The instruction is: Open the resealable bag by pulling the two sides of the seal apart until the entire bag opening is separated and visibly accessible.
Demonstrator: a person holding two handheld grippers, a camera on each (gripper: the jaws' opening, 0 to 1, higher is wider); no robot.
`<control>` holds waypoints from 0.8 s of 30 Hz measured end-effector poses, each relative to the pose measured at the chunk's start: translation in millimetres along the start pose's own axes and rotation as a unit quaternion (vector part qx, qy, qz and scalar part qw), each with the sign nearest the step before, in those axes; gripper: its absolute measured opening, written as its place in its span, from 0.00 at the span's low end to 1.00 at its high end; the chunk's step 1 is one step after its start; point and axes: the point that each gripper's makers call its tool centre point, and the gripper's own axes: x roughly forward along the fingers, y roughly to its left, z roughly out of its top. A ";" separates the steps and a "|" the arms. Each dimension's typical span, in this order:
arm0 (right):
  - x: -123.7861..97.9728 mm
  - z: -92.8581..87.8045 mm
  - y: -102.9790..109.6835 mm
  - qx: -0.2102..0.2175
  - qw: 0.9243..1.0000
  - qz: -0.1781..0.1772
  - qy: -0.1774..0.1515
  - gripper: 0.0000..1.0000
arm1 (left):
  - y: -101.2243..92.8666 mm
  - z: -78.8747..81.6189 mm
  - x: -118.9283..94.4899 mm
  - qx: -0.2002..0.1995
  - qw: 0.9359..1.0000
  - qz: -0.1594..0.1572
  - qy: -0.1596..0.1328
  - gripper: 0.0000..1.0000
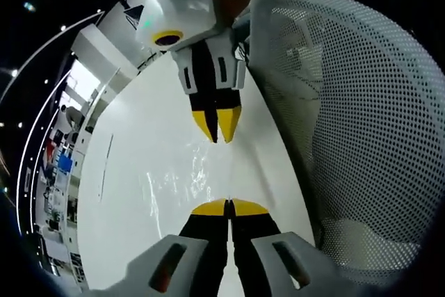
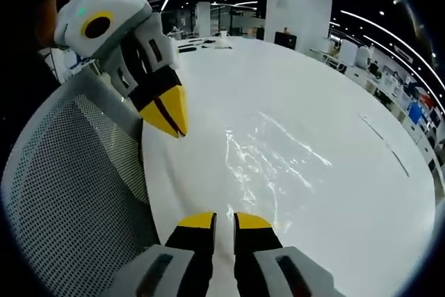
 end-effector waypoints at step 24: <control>-7.2 1.6 -2.9 -0.029 1.000 -0.006 -0.001 0.07 | -5.9 3.4 -0.1 0.012 1.000 -0.011 -0.007 0.00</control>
